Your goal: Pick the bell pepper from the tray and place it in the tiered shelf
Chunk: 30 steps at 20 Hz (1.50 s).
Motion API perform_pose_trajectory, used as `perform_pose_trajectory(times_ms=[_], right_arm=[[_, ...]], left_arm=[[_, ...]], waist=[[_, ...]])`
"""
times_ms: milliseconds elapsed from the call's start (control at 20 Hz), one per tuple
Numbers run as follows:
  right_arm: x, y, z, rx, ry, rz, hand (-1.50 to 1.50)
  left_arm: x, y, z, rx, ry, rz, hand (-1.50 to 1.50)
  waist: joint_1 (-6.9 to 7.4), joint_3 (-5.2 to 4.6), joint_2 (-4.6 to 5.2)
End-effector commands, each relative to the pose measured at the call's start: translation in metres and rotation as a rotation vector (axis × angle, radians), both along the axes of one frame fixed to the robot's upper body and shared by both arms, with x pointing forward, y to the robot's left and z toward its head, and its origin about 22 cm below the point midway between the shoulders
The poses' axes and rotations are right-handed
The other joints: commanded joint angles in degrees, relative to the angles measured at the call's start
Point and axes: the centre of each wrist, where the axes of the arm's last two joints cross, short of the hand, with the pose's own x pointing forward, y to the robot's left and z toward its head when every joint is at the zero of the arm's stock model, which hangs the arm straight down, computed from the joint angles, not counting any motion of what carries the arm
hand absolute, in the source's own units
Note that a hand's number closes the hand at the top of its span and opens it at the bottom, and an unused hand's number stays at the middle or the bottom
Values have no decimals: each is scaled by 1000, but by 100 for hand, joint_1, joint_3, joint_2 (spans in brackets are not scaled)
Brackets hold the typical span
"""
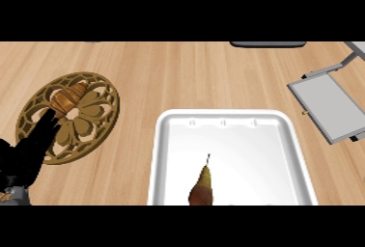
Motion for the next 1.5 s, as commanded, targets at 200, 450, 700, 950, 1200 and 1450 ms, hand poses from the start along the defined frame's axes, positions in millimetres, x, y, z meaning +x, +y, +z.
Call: perform_pose_trajectory(times_ms=[200,450,700,950,1200,1450], right_arm=[[8,-53,-29,70,-32,-68,150],[19,-63,-37,133,-42,-85,150],[9,-110,-54,131,-128,-200,-150],[8,-128,-76,123,30,-148,-150],[3,-130,-79,120,-95,-107,-150],[-4,-124,-67,193,-268,-77,-150]], left_arm=[[-5,8,-3,9,0,20,0],[-2,-2,-13,-3,13,-3,0],[11,-4,0,-12,8,-6,0],[-13,4,-15,-5,7,1,0],[4,6,5,-5,5,1,0],[-1,3,-10,-12,11,7,0]], waist=[[14,-3,14],[15,-5,18],[7,-2,36],[15,-4,14],[8,-2,14],[0,-3,10]])
